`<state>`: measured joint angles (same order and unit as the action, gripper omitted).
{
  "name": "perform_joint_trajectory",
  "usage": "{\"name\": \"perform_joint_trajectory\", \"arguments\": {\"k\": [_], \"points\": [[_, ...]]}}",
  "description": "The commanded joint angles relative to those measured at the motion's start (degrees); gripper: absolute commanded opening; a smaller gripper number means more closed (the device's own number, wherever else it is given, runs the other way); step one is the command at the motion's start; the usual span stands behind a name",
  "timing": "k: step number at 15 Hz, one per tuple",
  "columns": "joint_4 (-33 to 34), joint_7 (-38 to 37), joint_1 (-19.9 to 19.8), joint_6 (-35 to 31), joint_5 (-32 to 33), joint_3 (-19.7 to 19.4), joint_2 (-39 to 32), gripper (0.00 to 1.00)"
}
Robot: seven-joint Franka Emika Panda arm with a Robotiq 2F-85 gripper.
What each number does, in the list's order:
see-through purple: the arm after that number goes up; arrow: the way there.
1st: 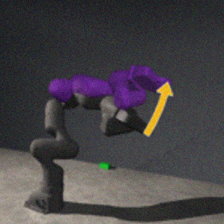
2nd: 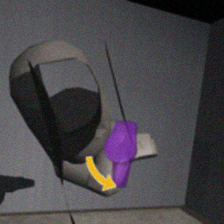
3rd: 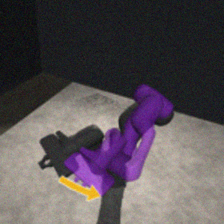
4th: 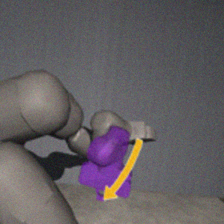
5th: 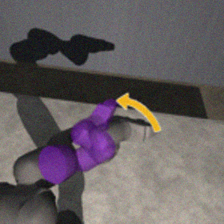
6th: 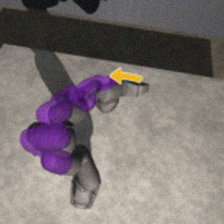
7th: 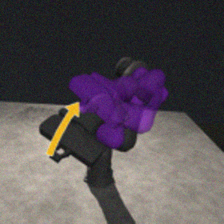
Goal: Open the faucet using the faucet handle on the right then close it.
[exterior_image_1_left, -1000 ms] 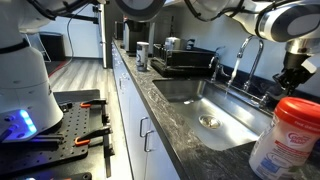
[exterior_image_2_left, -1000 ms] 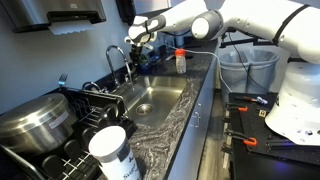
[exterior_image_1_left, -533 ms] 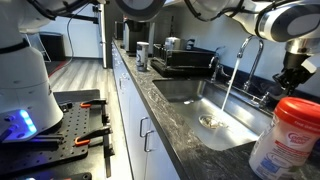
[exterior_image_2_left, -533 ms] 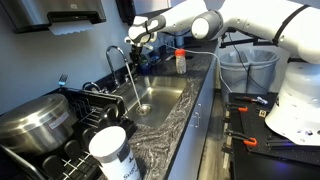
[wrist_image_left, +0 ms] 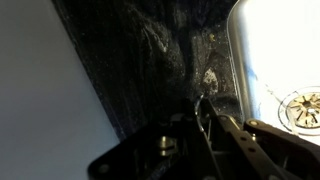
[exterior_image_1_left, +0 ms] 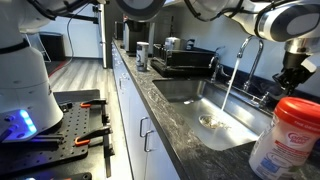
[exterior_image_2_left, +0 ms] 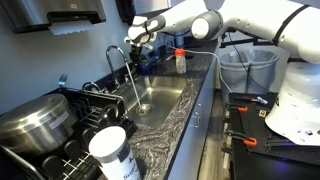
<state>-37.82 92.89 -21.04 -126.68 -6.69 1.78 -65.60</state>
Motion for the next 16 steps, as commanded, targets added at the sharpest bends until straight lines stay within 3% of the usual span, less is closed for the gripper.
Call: {"name": "perform_joint_trajectory", "arguments": {"k": [1, 16], "points": [[-3.22, 0.76, 0.91, 3.63, 1.58, -1.09, 3.24, 0.03], [-4.82, 1.93, 0.74, 1.19, 3.08, -0.62, 4.49, 0.03]]}}
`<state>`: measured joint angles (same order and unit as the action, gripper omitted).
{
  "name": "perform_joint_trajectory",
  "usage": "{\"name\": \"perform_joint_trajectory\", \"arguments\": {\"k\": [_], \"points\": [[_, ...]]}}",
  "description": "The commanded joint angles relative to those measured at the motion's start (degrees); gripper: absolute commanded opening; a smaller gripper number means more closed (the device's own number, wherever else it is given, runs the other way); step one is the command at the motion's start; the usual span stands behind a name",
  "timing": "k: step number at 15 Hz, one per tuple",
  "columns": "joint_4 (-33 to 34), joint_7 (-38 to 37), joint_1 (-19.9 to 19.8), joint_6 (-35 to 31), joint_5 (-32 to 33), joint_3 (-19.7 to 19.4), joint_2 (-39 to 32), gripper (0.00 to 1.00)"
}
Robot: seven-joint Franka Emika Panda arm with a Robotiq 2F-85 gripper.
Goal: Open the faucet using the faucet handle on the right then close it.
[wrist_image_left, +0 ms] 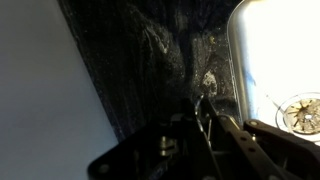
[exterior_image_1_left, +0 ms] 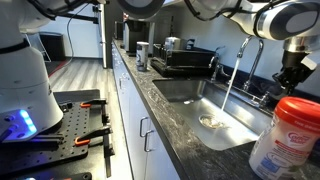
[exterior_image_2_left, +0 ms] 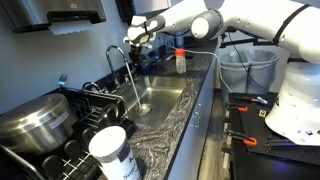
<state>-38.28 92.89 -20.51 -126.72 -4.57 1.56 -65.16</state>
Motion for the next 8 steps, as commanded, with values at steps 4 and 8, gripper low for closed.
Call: {"name": "perform_joint_trajectory", "arguments": {"k": [4, 8], "points": [[-2.45, 1.27, -0.08, -0.68, 0.33, -0.02, 2.39, 0.03], [-1.07, 0.47, -0.12, -1.41, 0.13, 0.04, 1.41, 0.03]]}}
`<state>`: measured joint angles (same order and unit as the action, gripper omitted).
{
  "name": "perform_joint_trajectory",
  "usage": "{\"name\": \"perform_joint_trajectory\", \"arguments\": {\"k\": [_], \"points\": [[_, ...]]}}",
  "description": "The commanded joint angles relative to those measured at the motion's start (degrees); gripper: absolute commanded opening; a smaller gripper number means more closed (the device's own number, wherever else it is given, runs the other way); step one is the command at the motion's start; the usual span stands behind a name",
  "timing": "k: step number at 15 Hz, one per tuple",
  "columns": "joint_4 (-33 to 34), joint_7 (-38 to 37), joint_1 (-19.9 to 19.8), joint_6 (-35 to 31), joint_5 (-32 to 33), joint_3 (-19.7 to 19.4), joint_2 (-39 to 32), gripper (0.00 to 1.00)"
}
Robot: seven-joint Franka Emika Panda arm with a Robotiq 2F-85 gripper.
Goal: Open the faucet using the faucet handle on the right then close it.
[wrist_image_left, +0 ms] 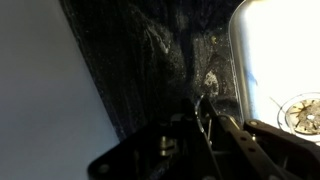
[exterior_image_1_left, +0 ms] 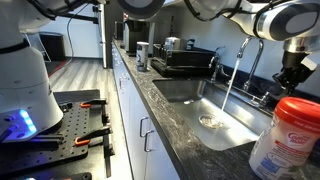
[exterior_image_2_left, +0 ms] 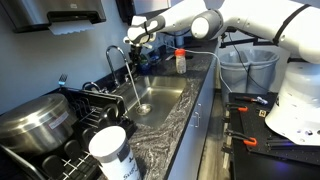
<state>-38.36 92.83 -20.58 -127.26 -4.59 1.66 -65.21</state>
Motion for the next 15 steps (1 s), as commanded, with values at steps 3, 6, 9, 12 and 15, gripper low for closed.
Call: {"name": "perform_joint_trajectory", "arguments": {"k": [3, 6, 9, 12, 15], "points": [[-0.13, 0.11, 0.05, -1.47, 0.18, -0.15, 0.78, 0.03], [0.76, -0.29, 0.12, -2.32, 0.2, -0.26, 0.02, 0.03], [1.66, -0.81, 0.02, -2.9, -0.06, -0.14, -0.63, 0.03], [2.46, -1.79, -0.1, -3.04, -0.31, -0.02, -1.06, 0.03], [2.91, -1.69, -0.33, -3.88, -0.66, 0.26, -1.19, 0.03]]}}
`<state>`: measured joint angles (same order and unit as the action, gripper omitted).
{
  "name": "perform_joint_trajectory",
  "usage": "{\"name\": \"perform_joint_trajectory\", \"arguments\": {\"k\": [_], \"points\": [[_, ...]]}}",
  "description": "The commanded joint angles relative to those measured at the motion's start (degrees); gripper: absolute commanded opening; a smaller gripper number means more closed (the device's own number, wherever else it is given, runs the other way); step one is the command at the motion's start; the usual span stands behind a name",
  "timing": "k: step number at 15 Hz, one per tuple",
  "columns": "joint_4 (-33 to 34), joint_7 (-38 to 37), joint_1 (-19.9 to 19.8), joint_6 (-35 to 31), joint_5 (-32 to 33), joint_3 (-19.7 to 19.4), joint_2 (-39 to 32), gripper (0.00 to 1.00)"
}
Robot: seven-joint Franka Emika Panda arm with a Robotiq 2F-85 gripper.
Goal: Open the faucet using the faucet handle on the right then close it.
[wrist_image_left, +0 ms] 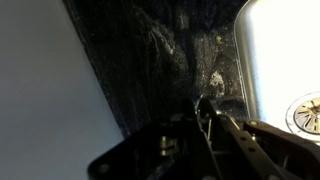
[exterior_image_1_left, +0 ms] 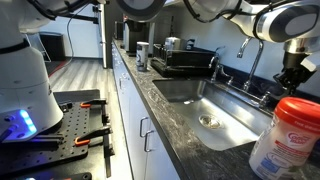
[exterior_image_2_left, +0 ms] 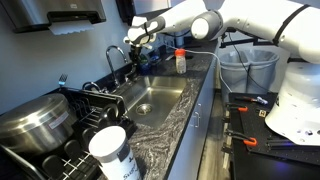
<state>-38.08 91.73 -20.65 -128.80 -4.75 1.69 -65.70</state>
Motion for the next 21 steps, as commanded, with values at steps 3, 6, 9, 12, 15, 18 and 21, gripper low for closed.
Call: {"name": "perform_joint_trajectory", "arguments": {"k": [3, 6, 9, 12, 15, 18, 21], "points": [[3.27, -0.43, -0.66, -4.06, -0.85, 0.45, -0.77, 0.03], [4.05, -0.41, -1.15, -5.62, -0.99, 0.53, -0.25, 0.03], [3.9, 0.58, -1.52, -6.02, -0.75, 0.57, 0.84, 0.46], [3.13, 1.51, -1.62, -5.46, -0.44, 0.5, 2.11, 0.67], [1.3, 1.09, -1.51, -2.56, 0.26, -0.24, 4.34, 0.92], [-0.32, 0.65, -1.56, 1.0, 0.61, -0.82, 6.59, 1.0], [-2.19, 1.68, -1.76, 5.1, 0.35, -0.36, 9.26, 1.0]]}}
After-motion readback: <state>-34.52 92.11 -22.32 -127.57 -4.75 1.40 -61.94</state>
